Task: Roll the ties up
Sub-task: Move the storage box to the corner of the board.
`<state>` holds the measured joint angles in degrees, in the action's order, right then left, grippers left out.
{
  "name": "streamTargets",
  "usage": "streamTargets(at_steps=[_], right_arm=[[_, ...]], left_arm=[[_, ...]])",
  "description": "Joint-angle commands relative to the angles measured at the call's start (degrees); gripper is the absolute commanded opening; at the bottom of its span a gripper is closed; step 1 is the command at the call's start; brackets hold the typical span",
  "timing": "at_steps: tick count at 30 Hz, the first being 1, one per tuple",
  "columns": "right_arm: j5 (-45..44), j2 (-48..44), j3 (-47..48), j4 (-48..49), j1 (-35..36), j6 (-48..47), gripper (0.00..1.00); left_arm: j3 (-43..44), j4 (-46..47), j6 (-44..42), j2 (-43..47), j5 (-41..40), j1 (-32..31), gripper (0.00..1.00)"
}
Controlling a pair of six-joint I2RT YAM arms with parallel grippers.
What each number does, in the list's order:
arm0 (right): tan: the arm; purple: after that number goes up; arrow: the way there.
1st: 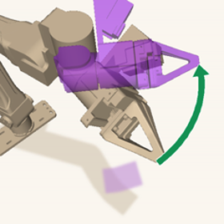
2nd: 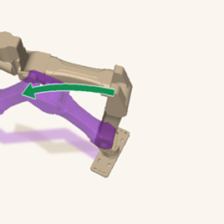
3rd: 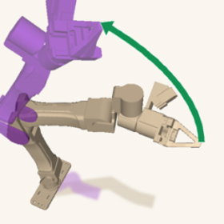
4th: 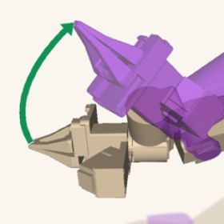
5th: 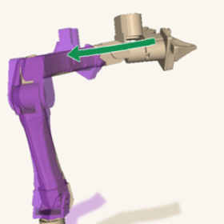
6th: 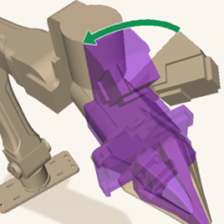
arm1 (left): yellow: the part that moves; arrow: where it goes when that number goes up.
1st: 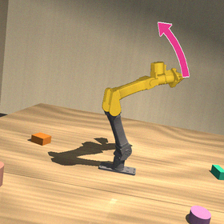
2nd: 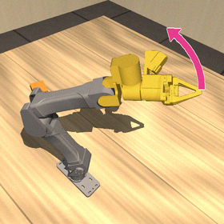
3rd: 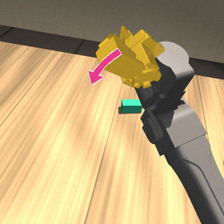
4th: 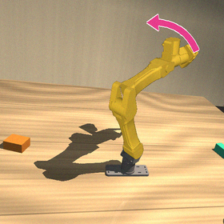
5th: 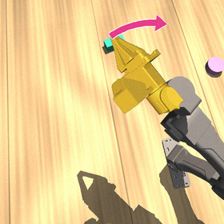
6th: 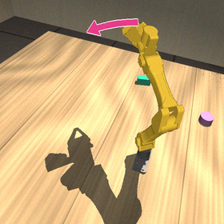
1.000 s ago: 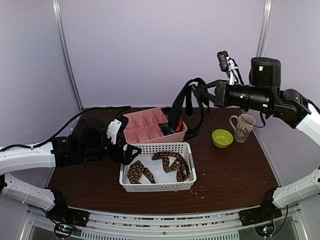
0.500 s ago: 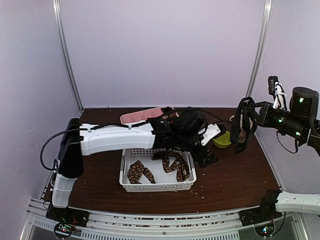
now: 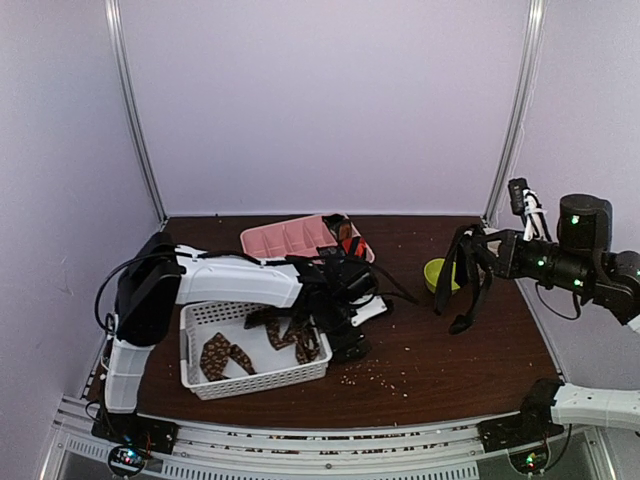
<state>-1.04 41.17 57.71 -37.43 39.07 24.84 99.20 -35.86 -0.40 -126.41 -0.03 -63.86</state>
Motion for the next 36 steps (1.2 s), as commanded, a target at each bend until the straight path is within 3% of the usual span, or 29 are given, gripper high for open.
streamTargets(at_steps=[1, 8, 14, 20, 26, 32, 36], right_arm=[[11.2, 2.6, -2.1, 8.8, -0.3, 1.6, 0.00], [17.6, 9.1, -3.4, 15.9, 3.1, 4.0, 0.00], [19.7, 16.5, -0.9, 19.6, 8.9, 4.4, 0.00], [21.2, 24.3, 3.7, 19.3, 15.6, 3.3, 0.00], [23.4, 23.0, 1.8, 17.8, 16.6, 3.2, 0.00], [28.8, 29.0, -2.1, 18.4, 16.7, 3.3, 0.00], [27.9, 30.5, -2.8, 21.8, 17.8, 5.6, 0.00]], left_arm=[[-13.8, -2.5, 3.4, 9.6, -5.5, 5.0, 0.92], [-33.2, 1.2, 9.6, 23.6, -8.8, 14.8, 0.91], [-42.9, 2.9, 13.3, 33.7, -11.1, 22.5, 0.90], [-45.9, 7.2, 15.4, 43.2, -12.3, 24.0, 0.97], [-46.9, 12.5, 14.0, 55.6, -6.3, 23.4, 0.98], [-47.4, 15.3, 12.6, 59.5, -4.2, 21.8, 0.98], [-48.6, 17.5, 13.5, 60.2, -3.3, 21.0, 0.98]])
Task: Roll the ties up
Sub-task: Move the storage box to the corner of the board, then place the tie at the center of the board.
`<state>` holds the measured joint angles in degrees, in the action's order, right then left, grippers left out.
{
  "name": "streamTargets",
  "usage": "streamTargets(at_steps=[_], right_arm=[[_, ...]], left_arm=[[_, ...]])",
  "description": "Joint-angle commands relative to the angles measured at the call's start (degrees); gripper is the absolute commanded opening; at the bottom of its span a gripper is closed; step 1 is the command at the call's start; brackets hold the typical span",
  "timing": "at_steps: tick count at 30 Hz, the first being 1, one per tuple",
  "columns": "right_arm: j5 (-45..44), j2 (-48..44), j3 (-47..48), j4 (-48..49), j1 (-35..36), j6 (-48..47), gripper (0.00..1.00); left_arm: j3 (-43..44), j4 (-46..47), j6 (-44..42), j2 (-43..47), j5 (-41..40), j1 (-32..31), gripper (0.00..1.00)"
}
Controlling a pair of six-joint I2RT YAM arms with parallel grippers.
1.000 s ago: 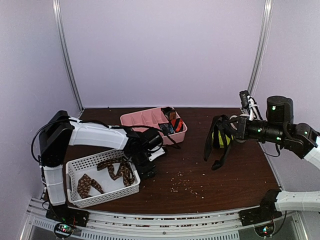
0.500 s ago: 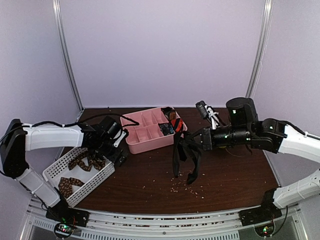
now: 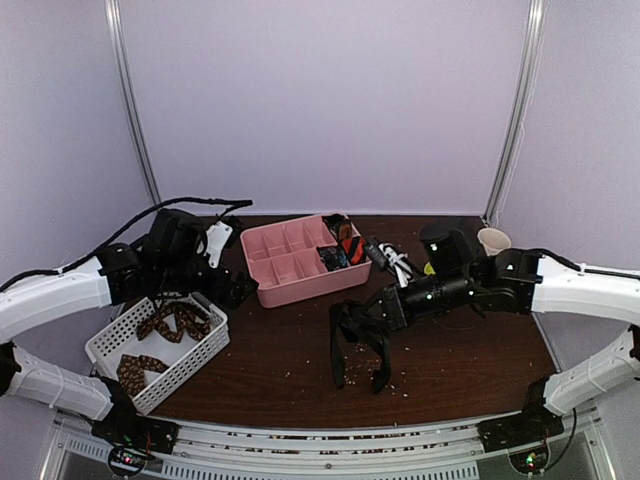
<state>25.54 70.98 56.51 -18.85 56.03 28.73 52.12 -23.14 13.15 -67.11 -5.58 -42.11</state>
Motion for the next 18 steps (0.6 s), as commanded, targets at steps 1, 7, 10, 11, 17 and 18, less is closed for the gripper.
streamTargets(at_steps=[1, 7, 10, 11, 17, 18], right_arm=[[1.4, 0.0, -1.9, 4.6, 0.9, 2.5, 0.00], [-2.6, -3.7, -2.3, 9.0, 0.4, 4.8, 0.00], [-7.9, -10.2, -5.4, 10.6, -2.2, 6.9, 0.00], [-9.1, -13.3, -8.1, 13.3, -3.5, 8.2, 0.00], [-14.7, -20.6, -28.0, 24.3, -5.6, 21.8, 0.39], [-13.9, -19.3, -30.3, 23.1, -5.8, 23.5, 0.44]], left_arm=[[-2.1, 5.9, 0.2, 1.0, 3.1, -0.9, 0.98], [-2.6, 8.3, 0.5, 0.2, 2.7, -3.7, 0.98], [-2.0, 8.3, 0.4, 0.1, 1.6, -4.4, 0.98], [-2.0, 8.5, 0.2, 0.3, 1.6, -4.5, 0.98], [-3.8, 10.4, -1.0, 2.0, 3.6, -4.8, 0.98], [-3.9, 10.5, -1.6, 1.7, 4.8, -5.1, 0.98]])
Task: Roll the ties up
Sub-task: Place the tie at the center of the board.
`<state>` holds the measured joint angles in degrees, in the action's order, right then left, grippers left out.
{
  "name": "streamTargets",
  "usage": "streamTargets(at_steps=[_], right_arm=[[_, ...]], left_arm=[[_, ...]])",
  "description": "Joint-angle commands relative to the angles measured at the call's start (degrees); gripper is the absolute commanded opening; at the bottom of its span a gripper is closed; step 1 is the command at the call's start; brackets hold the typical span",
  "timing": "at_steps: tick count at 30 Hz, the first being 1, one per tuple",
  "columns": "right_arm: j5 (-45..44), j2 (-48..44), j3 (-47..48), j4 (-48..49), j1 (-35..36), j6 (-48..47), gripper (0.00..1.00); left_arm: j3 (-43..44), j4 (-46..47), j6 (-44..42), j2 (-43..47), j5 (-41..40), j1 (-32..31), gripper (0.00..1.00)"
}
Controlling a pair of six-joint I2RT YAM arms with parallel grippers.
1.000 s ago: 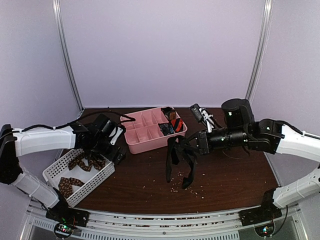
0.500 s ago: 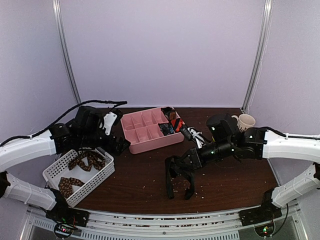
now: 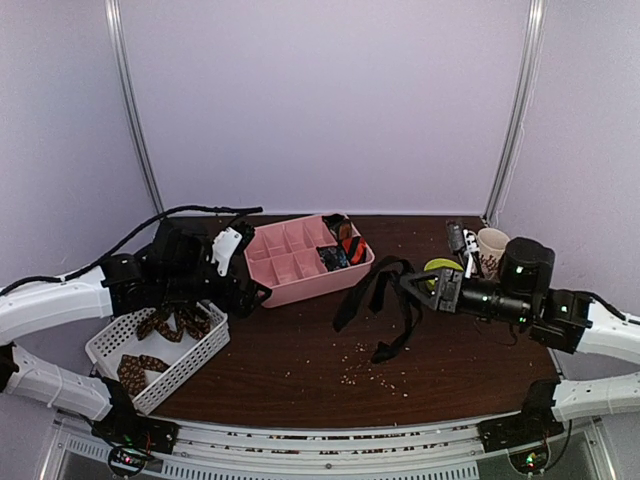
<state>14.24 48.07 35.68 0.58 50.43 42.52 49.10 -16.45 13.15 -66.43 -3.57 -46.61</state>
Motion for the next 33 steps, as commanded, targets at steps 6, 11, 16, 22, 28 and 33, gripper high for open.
streamTargets(at_steps=[6, 11, 16, 22, 28, 33], right_arm=[[-6.8, -4.0, -16.5, -1.9, -0.2, 12.9, 0.58], [-13.5, -9.8, -10.5, -13.7, -1.6, 6.3, 0.64], [-9.5, -9.1, -9.4, -19.0, -6.3, 4.0, 0.65], [-3.3, -6.4, -13.9, -22.3, -8.9, 2.6, 0.86], [0.1, 0.0, -19.4, -12.6, -11.7, 3.1, 0.98], [6.4, 10.4, -21.3, -0.4, -13.3, 3.2, 1.00]], left_arm=[[-0.7, 7.5, -6.7, -6.6, 5.8, -10.0, 0.94], [4.8, 12.1, -9.4, -19.2, 6.9, -19.0, 0.80], [16.2, 11.8, -12.7, -33.1, 6.5, -25.2, 0.76], [16.1, 17.6, -10.5, -34.0, 7.0, -25.1, 0.75], [15.3, 17.4, -9.9, -33.7, 6.0, -24.9, 0.78], [14.5, 16.7, -9.9, -32.2, 4.3, -25.0, 0.79]])
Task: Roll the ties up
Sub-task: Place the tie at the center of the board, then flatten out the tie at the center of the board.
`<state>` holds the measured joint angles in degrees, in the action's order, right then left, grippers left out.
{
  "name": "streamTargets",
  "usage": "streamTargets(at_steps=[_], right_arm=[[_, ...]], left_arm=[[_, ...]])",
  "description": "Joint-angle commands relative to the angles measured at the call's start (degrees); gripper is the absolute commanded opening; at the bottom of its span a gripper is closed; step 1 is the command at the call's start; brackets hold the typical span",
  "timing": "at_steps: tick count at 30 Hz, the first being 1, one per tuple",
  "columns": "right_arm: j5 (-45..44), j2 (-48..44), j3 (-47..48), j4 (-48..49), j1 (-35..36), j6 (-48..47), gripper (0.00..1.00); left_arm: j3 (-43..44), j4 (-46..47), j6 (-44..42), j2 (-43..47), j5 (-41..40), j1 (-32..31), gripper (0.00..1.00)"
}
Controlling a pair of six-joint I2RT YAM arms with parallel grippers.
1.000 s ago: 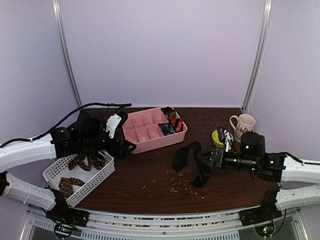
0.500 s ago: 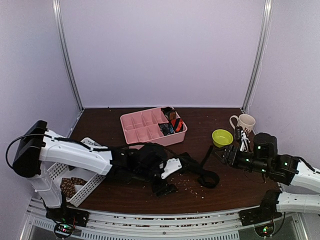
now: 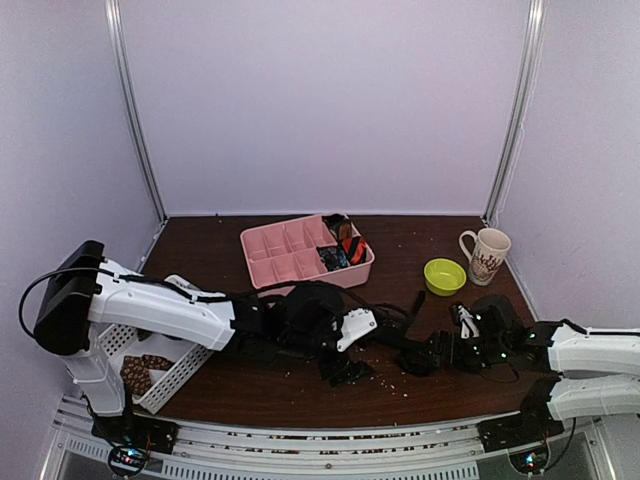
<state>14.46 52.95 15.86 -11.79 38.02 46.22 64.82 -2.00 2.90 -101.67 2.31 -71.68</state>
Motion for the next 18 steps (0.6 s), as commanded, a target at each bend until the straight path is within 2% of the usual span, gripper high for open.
streamTargets(at_steps=[1, 2, 6, 12, 15, 18], right_arm=[[8.7, 7.6, -1.8, 15.5, -0.9, -0.2, 1.00], [11.6, 9.3, -2.0, 20.7, -0.9, 0.3, 1.00], [20.8, 13.7, -2.6, 36.9, 0.4, 5.7, 0.84], [21.9, 14.3, 2.6, 41.0, 6.0, 7.7, 0.72], [22.7, 19.2, 5.3, 44.2, 7.3, 8.6, 0.66], [22.8, 25.8, 8.3, 47.1, 8.9, 9.4, 0.63]], left_arm=[[-1.5, 2.5, 0.5, 3.4, -2.1, 0.1, 0.79], [-2.0, 2.9, 0.6, 3.8, -2.4, 0.1, 0.79], [-3.7, 3.7, 1.0, 5.3, -5.3, 0.1, 0.80], [-7.6, 6.7, 2.4, 8.5, -7.7, 1.2, 0.81], [-8.8, 6.8, 2.8, 9.7, -9.5, 1.8, 0.82], [-9.7, 6.0, 2.8, 11.3, -11.8, 2.4, 0.82]])
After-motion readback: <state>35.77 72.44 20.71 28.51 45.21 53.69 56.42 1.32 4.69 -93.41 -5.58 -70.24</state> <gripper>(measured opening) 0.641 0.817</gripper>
